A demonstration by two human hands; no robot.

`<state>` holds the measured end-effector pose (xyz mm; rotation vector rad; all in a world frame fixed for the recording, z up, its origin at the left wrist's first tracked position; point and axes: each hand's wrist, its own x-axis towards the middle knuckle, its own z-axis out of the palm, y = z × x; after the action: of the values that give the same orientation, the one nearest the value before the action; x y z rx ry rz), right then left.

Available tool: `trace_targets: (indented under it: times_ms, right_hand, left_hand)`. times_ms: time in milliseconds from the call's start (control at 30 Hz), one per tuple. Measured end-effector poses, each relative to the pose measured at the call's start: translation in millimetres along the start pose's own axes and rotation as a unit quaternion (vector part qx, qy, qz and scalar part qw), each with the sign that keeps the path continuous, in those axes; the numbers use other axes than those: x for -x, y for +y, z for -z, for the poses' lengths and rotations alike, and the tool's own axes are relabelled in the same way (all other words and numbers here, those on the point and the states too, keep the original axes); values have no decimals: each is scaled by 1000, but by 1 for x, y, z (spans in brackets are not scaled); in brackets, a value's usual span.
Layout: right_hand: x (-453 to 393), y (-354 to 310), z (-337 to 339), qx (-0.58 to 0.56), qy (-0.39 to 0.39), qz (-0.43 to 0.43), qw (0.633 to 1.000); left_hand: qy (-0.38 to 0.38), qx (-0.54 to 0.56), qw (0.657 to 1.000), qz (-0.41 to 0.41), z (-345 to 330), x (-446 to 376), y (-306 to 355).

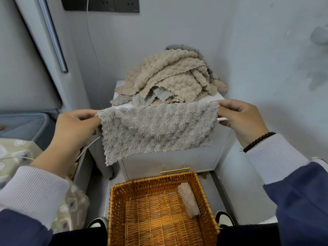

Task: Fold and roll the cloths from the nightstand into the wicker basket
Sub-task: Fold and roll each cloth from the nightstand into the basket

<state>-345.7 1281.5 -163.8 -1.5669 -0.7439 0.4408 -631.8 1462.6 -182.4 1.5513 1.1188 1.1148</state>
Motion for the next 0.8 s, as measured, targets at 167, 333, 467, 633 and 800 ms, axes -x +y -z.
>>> trace_targets:
  times_ms: [167, 333, 467, 633, 800]
  right_hand:
    - [-7, -2, -9, -73, 37, -58, 995]
    - [-29, 11, -28, -84, 22, -128, 988]
    - [-47, 20, -45, -139, -2, -183, 973]
    - [-63, 31, -63, -63, 14, -168, 984]
    - [-71, 43, -73, 64, 29, -103, 992]
  left_hand:
    - [4, -5, 997, 72, -4, -10, -6]
    - [-12, 17, 988, 156, -16, -32, -20]
    - [-40, 64, 977, 199, -29, -51, -24]
    - [-58, 124, 960, 243, -40, -73, -28]
    - [-80, 11, 983, 167, -46, -79, -31]
